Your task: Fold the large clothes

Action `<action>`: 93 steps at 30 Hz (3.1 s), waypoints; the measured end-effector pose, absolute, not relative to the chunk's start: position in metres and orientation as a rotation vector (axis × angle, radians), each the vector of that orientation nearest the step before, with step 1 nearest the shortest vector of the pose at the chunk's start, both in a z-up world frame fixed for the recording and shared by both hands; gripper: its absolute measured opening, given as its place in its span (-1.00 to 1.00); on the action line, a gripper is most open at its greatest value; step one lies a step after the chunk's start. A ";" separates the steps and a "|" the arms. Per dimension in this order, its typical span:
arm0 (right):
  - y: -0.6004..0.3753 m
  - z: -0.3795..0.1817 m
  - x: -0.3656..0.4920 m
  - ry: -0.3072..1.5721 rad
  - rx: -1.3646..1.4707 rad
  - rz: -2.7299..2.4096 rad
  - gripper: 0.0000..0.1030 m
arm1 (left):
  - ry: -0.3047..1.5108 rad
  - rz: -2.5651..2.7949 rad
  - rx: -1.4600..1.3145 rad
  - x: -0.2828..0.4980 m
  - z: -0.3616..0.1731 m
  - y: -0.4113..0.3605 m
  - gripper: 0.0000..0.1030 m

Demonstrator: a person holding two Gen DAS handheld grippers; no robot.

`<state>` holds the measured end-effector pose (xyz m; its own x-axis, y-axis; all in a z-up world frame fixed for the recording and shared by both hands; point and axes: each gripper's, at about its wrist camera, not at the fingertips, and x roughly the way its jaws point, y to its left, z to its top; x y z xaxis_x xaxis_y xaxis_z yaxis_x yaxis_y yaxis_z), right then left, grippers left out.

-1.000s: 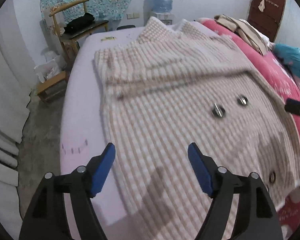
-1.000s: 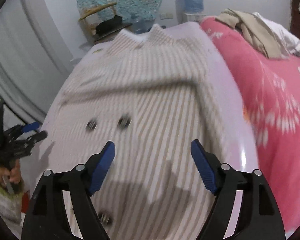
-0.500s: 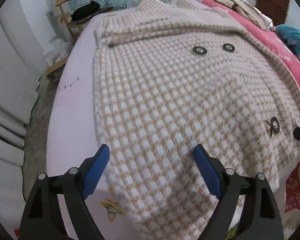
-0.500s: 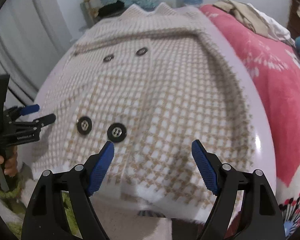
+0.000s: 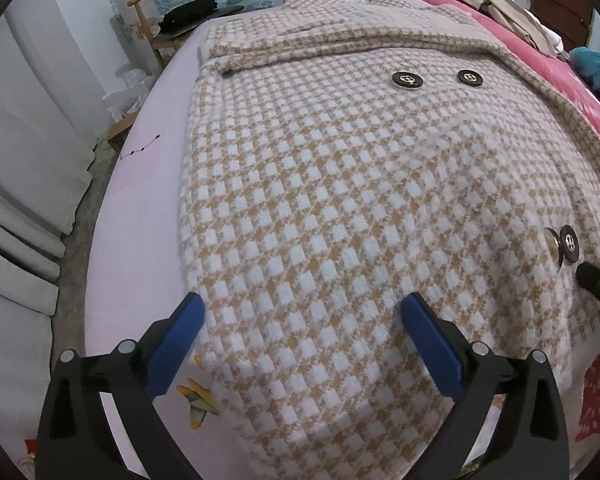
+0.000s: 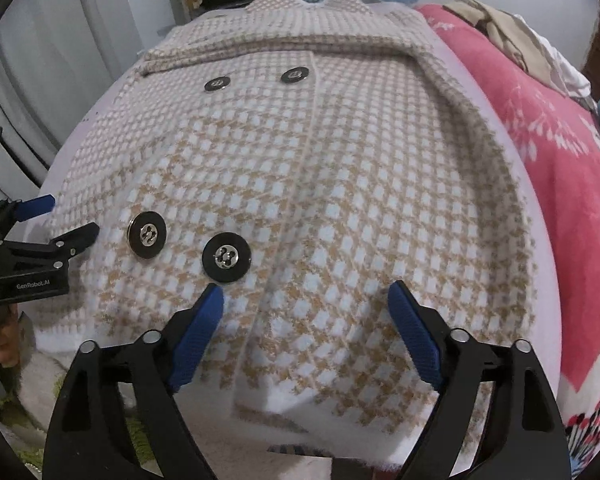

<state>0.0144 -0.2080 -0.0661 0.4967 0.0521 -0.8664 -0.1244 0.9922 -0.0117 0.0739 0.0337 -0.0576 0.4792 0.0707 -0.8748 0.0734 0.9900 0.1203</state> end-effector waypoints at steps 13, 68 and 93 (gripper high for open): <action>-0.206 -0.054 0.012 0.998 -0.122 0.061 0.69 | 1.085 0.022 0.134 0.073 -0.058 0.033 0.89; -0.210 -0.061 0.021 1.006 -0.088 0.104 0.75 | 1.113 0.070 0.134 0.070 -0.061 0.033 0.90; -0.201 -0.074 0.028 1.022 -0.107 0.117 0.75 | 1.072 0.051 0.169 0.067 -0.061 0.032 0.90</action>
